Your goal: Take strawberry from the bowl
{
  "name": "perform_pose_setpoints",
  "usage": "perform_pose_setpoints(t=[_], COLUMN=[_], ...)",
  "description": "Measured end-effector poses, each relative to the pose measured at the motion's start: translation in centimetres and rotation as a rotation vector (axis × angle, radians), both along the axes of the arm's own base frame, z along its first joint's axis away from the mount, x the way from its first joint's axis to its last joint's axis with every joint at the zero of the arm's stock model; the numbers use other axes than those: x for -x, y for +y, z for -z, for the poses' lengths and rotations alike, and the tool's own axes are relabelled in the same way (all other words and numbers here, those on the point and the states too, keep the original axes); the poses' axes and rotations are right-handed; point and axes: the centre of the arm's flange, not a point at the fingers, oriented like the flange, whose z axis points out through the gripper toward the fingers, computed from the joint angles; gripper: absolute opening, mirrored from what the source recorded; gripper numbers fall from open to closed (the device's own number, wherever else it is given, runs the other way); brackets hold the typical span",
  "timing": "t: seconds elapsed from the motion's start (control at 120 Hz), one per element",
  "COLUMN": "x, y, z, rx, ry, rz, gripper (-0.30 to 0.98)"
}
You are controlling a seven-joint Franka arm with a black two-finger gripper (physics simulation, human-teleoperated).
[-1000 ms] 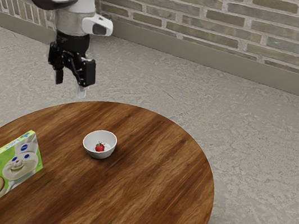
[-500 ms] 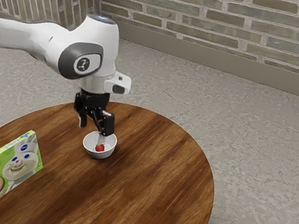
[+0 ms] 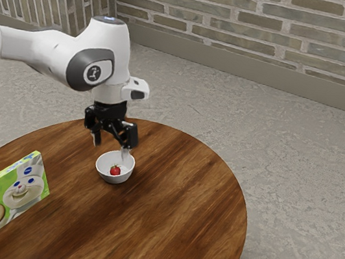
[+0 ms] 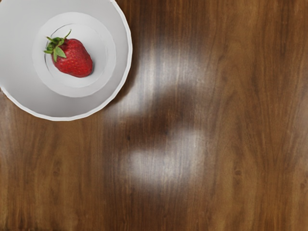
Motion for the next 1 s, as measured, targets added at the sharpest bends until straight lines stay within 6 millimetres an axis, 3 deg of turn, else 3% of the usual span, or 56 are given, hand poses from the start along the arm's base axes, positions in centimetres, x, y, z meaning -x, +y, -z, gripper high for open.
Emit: perform_pose_setpoints(t=[0.1,0.217,0.35,0.442,0.533,0.742,1.0], x=[-0.5,-1.4,-2.5,-4.3,-5.3,-6.0,-5.7], y=[2.3,5.7,5.2,6.7,7.1,6.9,6.9], z=[-0.2,1.8,4.6,7.7,9.8,9.5,9.6], rx=[0.008,-0.002,-0.018,-0.045,-0.058,-0.044,-0.038], ry=[-0.025,-0.031,-0.044,-0.049,-0.064,-0.123,-0.135], rz=[-0.164,-0.346,-0.47,-0.573,-0.642,-0.756,-0.762], gripper=[0.69,0.69,0.69,0.69,0.68,0.47,0.39])
